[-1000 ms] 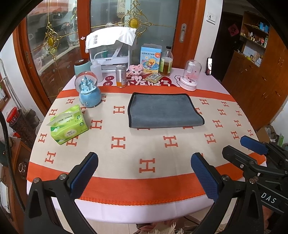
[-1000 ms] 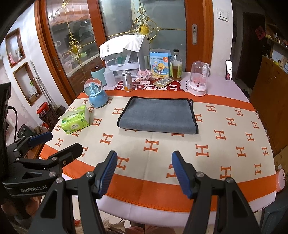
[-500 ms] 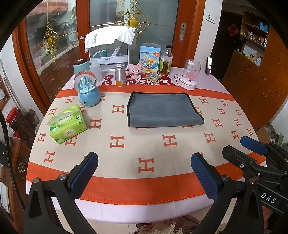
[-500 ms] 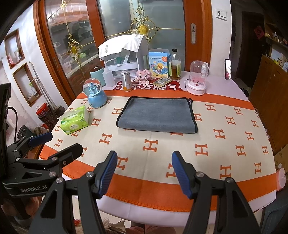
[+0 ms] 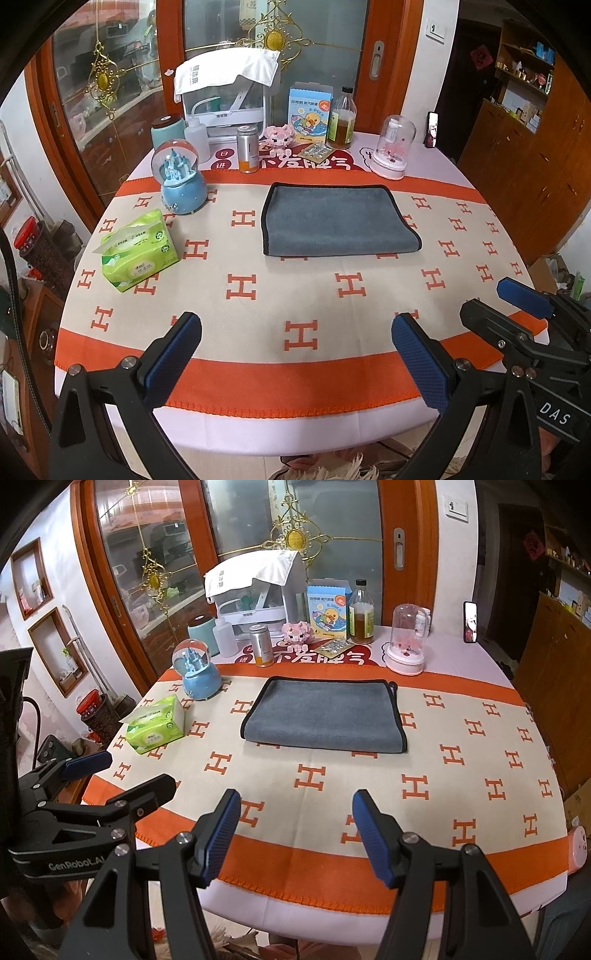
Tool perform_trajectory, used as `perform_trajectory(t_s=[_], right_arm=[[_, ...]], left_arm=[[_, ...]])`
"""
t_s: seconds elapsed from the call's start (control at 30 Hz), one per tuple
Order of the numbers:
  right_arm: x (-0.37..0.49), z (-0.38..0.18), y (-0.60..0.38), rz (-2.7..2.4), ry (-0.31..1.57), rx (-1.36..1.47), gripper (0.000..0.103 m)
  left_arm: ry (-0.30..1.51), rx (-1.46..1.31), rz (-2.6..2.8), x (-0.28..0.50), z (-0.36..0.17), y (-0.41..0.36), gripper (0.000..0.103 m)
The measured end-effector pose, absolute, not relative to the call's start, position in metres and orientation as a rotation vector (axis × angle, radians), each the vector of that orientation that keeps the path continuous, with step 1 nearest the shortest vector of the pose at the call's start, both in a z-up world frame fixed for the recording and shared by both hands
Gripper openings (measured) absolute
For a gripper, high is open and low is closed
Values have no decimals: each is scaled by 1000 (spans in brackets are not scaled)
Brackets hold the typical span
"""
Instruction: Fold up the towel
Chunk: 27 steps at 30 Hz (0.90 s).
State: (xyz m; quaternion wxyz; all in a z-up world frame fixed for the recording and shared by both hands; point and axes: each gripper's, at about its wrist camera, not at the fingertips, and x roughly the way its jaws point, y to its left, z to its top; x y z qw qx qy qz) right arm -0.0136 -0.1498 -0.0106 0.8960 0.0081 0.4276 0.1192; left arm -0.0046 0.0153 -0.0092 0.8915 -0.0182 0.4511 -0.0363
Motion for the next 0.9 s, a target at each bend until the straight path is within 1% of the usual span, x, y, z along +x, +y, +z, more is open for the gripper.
perform_trajectory(t_s=[0.9], right_arm=[[-14, -12, -149, 249, 895, 22, 63]], left_arm=[[936, -37, -69, -8, -14, 27, 102]])
